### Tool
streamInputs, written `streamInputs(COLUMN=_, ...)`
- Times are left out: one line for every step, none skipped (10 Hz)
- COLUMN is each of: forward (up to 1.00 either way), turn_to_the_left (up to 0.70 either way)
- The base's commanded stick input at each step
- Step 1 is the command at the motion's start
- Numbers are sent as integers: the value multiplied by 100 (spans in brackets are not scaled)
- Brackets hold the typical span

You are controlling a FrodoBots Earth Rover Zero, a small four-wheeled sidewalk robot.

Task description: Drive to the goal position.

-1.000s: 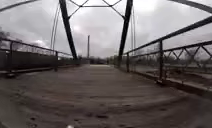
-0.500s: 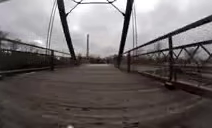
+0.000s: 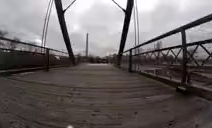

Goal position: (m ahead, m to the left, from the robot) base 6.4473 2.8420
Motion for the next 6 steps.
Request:
streamInputs(forward=100, turn_to_the_left=0)
streamInputs(forward=100, turn_to_the_left=0)
streamInputs(forward=100, turn_to_the_left=0)
streamInputs(forward=100, turn_to_the_left=0)
streamInputs(forward=100, turn_to_the_left=0)
streamInputs(forward=100, turn_to_the_left=0)
